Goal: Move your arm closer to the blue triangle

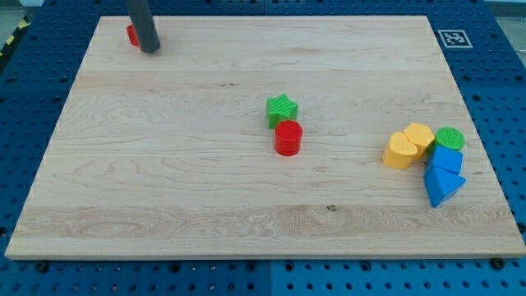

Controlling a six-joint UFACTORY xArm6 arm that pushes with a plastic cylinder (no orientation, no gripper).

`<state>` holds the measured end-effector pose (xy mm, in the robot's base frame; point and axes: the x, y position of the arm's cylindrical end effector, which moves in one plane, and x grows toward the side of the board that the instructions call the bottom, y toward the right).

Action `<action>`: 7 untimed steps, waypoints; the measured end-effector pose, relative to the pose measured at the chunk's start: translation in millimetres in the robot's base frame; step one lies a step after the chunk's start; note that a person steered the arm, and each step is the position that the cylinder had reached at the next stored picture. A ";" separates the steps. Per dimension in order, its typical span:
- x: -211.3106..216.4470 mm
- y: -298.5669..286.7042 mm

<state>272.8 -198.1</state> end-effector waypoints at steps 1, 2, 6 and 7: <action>-9.5 -11.9; -15.6 -26.8; 111.4 2.5; 186.9 34.5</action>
<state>459.6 -163.6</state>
